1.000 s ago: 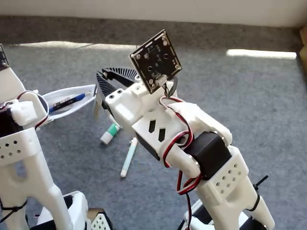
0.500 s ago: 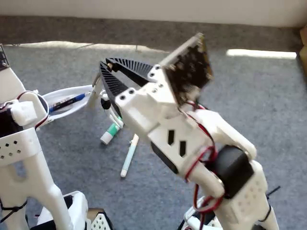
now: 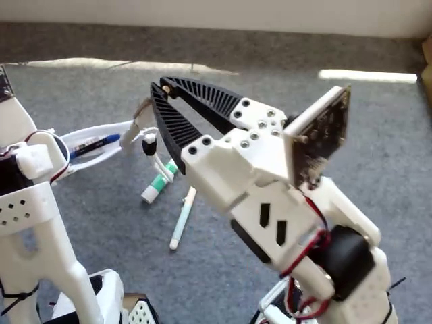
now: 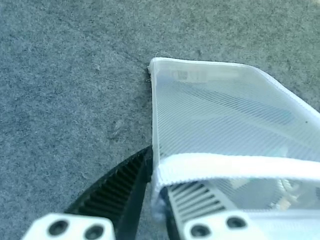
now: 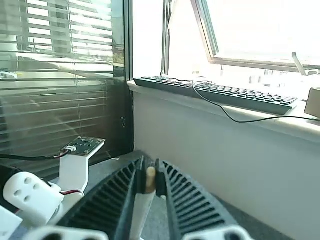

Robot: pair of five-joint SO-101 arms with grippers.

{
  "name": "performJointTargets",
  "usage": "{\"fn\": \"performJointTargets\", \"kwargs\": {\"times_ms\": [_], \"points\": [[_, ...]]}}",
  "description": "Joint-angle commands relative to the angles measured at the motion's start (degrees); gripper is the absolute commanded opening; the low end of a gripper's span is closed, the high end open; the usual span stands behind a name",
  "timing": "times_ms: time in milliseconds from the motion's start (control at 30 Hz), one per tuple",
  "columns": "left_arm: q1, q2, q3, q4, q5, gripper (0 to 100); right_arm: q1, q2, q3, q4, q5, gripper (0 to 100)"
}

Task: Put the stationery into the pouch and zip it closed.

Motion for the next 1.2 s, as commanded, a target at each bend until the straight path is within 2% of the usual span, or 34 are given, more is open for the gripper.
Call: {"fn": "performJointTargets", "kwargs": {"times_ms": [0, 600, 1167], "points": [[1.45, -1.1, -0.04, -1.23, 0.7, 1, -0.22, -1.19, 4.79, -8.57, 0.44, 0.4], [1.45, -0.92, 0.04, -2.29, 0.7, 1, -0.48, -0.75, 23.08, -30.11, 0.18, 0.4], [1.45, -1.01, 0.04, -2.02, 0.7, 1, -4.18, 4.7, 25.54, -30.11, 0.26, 0.4]]}}
